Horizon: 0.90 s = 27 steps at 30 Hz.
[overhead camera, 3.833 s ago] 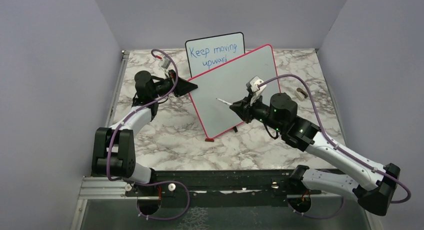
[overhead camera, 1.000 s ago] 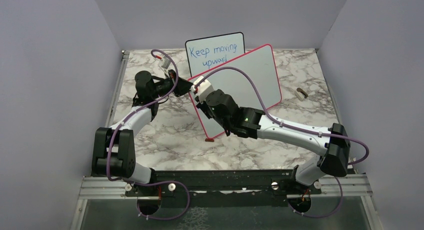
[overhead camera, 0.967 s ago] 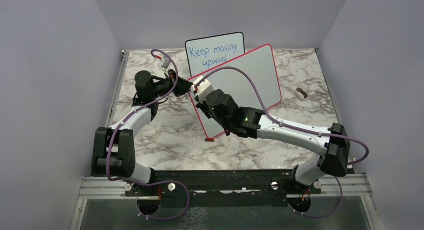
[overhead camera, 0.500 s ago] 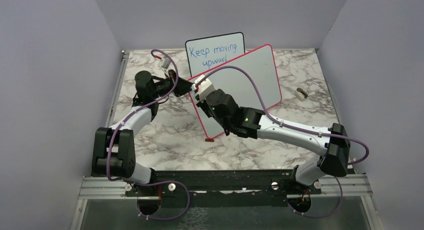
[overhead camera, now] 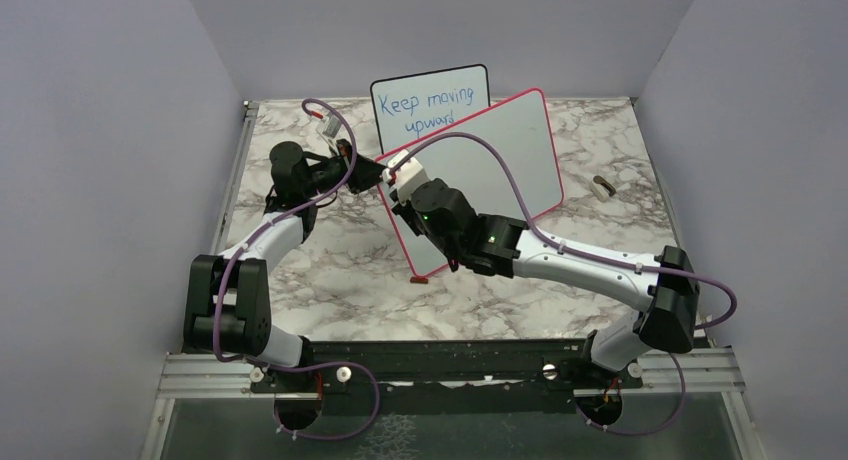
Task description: Write a sentence on the whiteboard
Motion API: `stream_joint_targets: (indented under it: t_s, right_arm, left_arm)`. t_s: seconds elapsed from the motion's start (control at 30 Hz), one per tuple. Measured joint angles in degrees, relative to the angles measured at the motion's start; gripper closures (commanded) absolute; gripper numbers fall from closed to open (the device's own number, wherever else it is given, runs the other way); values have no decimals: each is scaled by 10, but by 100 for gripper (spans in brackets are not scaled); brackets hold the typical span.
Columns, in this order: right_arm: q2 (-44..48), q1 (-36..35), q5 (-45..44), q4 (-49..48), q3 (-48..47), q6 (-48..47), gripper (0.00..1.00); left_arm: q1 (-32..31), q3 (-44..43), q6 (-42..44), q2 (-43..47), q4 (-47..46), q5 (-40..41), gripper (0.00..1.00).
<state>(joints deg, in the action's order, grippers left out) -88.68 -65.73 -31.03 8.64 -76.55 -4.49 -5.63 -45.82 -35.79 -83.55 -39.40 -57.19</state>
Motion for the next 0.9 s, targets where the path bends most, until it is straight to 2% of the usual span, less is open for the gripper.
stream_joint_targets:
  t_s: [0.9]
  right_arm:
    - [-9,-2,2,18,-12,11,99]
  left_arm:
    - [0,0,0,0,1,2,100]
